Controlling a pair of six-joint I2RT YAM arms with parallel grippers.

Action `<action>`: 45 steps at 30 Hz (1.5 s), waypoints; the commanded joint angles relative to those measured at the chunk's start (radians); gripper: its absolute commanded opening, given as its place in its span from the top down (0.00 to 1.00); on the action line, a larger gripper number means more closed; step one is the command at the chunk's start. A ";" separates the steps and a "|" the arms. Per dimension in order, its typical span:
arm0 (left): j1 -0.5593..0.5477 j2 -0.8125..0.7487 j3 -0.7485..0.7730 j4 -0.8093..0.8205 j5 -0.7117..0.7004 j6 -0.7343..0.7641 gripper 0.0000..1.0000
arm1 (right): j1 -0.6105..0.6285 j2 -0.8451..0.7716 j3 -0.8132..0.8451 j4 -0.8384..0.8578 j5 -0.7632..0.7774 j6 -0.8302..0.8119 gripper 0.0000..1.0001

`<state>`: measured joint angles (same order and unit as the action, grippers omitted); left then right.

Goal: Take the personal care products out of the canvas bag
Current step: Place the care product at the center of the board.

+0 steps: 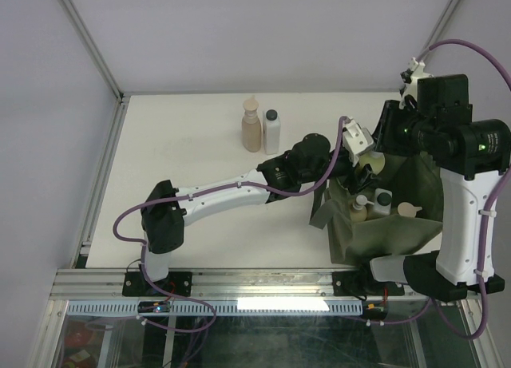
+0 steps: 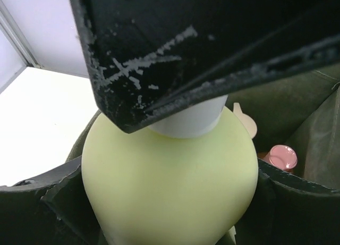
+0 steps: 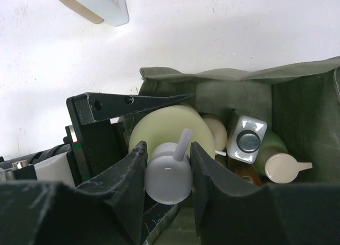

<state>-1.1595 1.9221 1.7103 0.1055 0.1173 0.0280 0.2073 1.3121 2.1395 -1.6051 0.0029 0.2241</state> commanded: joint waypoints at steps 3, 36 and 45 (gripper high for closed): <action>-0.006 -0.066 0.069 0.054 0.000 0.017 0.98 | 0.015 -0.047 0.025 0.112 -0.129 0.019 0.78; 0.116 -0.797 -0.616 0.142 -0.759 0.002 1.00 | 0.015 -0.318 -0.188 0.593 -0.041 0.108 0.00; 0.492 -0.845 -1.092 0.707 -0.517 -0.006 1.00 | 0.014 -0.295 -0.193 0.532 -0.088 0.112 0.00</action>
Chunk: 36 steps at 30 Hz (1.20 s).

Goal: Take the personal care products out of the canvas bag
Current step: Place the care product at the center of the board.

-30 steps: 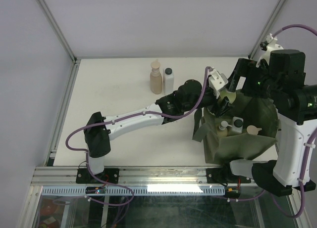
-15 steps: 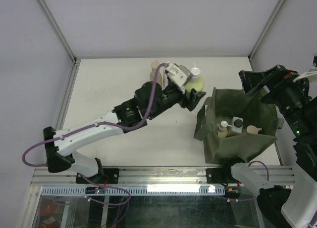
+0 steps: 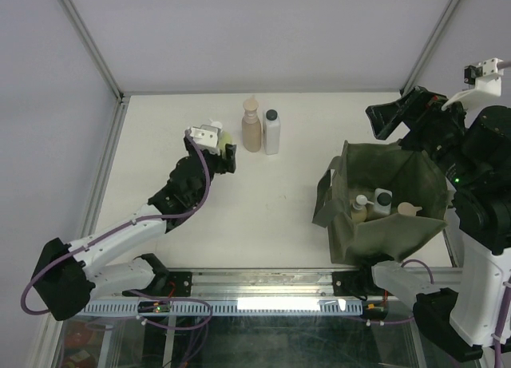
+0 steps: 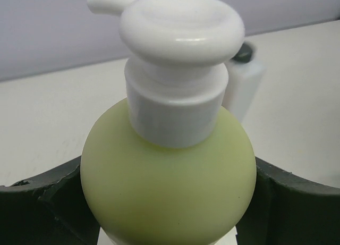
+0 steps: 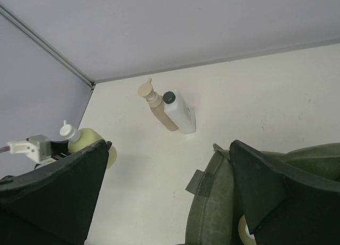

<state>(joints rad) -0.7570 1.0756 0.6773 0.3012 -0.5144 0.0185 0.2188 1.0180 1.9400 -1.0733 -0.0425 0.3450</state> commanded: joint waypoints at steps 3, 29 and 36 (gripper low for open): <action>0.177 0.145 -0.097 0.698 0.207 0.009 1.00 | 0.004 0.013 0.011 -0.036 -0.052 0.000 0.00; 0.353 0.933 0.156 1.238 0.633 0.046 1.00 | 0.003 0.135 0.190 -0.284 -0.067 -0.068 0.00; 0.366 1.022 0.165 1.314 0.637 0.026 0.92 | 0.002 0.135 0.168 -0.304 -0.049 -0.077 0.00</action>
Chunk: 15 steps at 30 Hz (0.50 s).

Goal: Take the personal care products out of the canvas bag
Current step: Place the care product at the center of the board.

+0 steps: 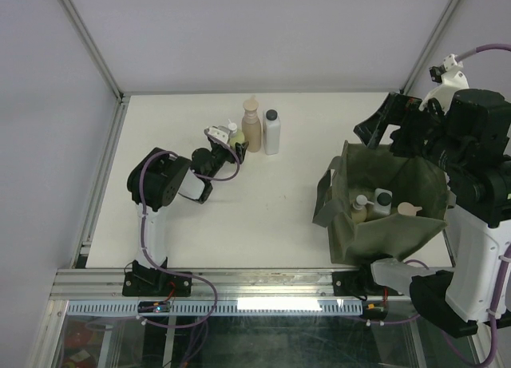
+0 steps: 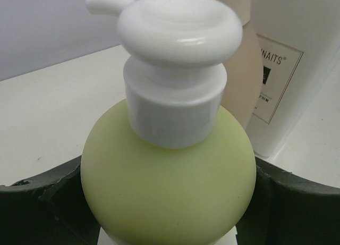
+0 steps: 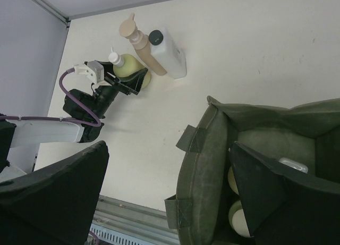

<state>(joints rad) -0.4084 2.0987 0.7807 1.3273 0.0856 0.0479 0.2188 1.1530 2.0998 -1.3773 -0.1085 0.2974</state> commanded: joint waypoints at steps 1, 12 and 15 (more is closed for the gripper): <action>0.019 0.010 0.064 0.296 0.044 -0.011 0.89 | 0.002 0.001 0.005 0.000 0.020 -0.030 0.00; 0.028 -0.030 -0.008 0.266 0.014 -0.020 0.01 | 0.002 -0.021 -0.041 0.027 0.020 -0.020 0.00; 0.028 -0.094 -0.054 0.234 0.003 -0.041 0.01 | 0.003 -0.038 -0.083 0.034 0.024 -0.015 0.00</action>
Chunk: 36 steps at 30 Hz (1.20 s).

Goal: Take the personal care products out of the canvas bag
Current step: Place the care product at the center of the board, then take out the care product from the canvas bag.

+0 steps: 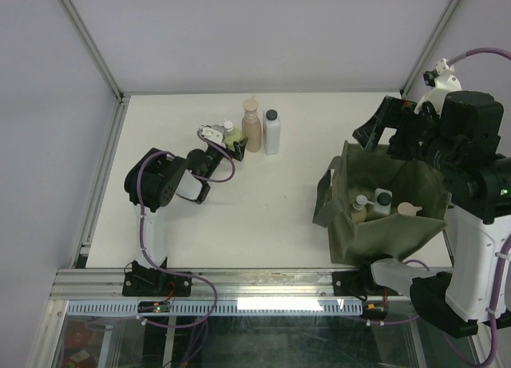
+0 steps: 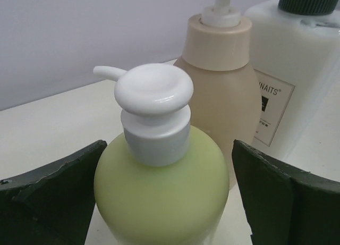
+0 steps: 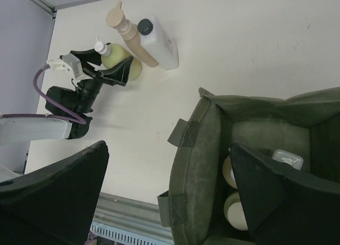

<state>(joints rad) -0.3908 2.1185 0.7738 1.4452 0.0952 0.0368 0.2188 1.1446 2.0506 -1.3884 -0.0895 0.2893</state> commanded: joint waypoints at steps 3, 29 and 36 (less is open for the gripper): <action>0.010 -0.214 -0.132 0.073 -0.035 -0.080 0.01 | 0.003 -0.071 -0.114 0.066 0.020 0.018 0.00; -0.561 -0.784 0.293 -1.239 0.028 -0.566 0.07 | 0.003 -0.542 -0.776 0.090 0.189 0.345 0.25; -0.678 -0.569 0.470 -1.218 0.148 -0.533 0.01 | 0.003 -0.662 -0.884 0.024 0.068 0.478 0.38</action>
<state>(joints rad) -1.0050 1.4708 1.1496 0.2333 0.1619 -0.5167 0.2188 0.5388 1.2053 -1.3388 0.0586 0.6586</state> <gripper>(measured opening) 0.984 0.658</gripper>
